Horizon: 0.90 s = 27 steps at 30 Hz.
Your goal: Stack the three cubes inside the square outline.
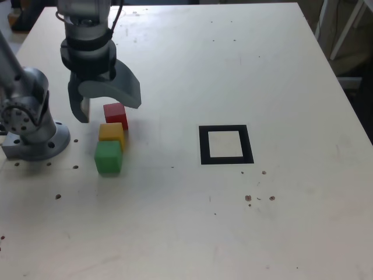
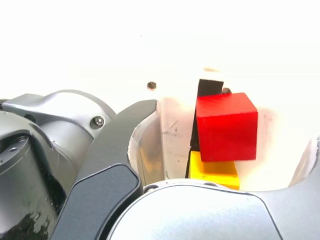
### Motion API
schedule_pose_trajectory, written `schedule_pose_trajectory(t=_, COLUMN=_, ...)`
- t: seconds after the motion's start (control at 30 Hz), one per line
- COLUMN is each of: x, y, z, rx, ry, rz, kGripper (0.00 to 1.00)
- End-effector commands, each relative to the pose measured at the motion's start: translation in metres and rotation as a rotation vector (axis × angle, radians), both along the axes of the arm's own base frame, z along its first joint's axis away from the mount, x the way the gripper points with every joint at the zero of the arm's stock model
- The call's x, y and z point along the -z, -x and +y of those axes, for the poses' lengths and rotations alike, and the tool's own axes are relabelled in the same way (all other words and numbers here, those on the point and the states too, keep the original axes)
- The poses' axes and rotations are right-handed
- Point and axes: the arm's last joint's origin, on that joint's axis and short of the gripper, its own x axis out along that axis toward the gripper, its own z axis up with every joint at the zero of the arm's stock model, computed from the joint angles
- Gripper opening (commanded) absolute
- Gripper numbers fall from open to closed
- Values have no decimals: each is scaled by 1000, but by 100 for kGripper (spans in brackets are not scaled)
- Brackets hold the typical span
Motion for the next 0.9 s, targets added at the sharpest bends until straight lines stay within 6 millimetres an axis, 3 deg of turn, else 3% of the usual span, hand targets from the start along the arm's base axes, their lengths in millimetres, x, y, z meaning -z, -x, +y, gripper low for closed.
schedule_pose_trajectory(t=0.0, x=3, y=-2, z=2, rx=-3, ry=-1, rz=11, kGripper=99)
schedule_pose_trajectory(t=0.33, x=17, y=-15, z=7, rx=-13, ry=5, rz=41, kGripper=97)
schedule_pose_trajectory(t=0.57, x=24, y=-21, z=11, rx=-23, ry=9, rz=61, kGripper=90)
schedule_pose_trajectory(t=0.7, x=25, y=-22, z=11, rx=-27, ry=12, rz=63, kGripper=78)
schedule_pose_trajectory(t=0.87, x=26, y=-22, z=12, rx=-32, ry=14, rz=63, kGripper=52)
